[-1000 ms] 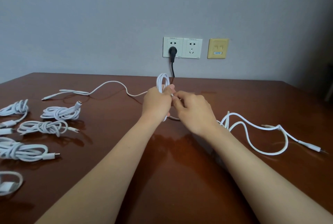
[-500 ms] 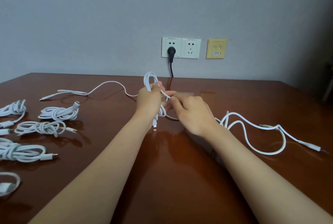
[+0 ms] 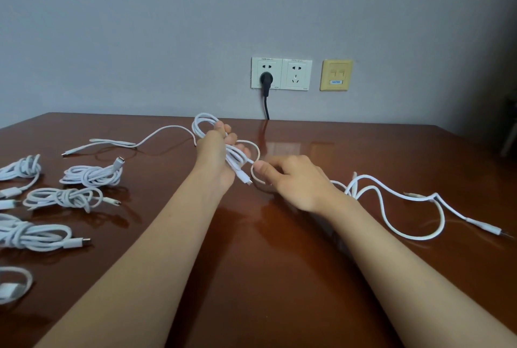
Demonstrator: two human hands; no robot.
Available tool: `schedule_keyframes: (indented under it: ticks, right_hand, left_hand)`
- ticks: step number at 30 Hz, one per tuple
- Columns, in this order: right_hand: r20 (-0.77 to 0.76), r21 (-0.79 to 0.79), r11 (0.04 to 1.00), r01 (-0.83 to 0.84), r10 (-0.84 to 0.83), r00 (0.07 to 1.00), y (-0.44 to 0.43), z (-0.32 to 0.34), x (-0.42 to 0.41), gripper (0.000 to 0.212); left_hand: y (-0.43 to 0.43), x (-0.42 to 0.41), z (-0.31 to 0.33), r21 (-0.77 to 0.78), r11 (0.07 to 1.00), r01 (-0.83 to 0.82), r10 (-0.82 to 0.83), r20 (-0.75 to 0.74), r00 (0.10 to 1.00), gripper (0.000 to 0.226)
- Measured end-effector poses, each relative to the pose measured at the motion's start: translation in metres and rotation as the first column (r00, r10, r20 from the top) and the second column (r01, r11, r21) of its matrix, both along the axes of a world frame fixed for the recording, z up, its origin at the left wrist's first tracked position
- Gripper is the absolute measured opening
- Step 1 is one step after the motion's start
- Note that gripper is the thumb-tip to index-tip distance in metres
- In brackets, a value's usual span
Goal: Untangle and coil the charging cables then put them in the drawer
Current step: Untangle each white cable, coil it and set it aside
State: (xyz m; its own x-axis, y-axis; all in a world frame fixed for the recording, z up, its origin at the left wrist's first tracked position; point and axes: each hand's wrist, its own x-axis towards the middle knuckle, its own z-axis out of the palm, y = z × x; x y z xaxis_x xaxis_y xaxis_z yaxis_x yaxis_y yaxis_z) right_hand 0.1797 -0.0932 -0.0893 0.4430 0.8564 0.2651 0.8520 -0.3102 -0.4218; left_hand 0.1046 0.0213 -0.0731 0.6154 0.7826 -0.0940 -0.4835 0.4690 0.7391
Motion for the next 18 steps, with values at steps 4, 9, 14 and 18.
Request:
schedule_keyframes:
  ticks: [4, 9, 14, 18]
  right_hand:
    - [-0.057, -0.013, 0.999, 0.049, -0.049, 0.997, -0.0026, 0.0001, 0.0065, 0.043]
    - [0.014, 0.124, 0.992, -0.006, 0.004, 1.0, -0.0021, 0.0045, 0.0087, 0.025]
    - [0.227, 0.186, 0.973, -0.138, 0.094, 0.969, -0.0011, 0.0061, 0.0057, 0.013]
    - [0.176, 0.248, 0.94, -0.236, 0.195, 0.965, 0.0007, 0.0039, -0.0009, 0.006]
  left_hand:
    - [0.0081, -0.0032, -0.0026, 0.09, 0.994, -0.055, 0.063, -0.093, 0.994, 0.036]
    - [0.0061, -0.0039, -0.002, 0.238, 0.968, -0.079, 0.133, -0.219, 0.967, 0.034]
    - [0.0049, -0.0029, -0.0024, 0.339, 0.937, -0.083, 0.201, -0.332, 0.922, 0.035]
    - [0.0035, 0.0013, -0.01, 0.564, 0.826, 0.001, 0.292, -0.43, 0.854, 0.039]
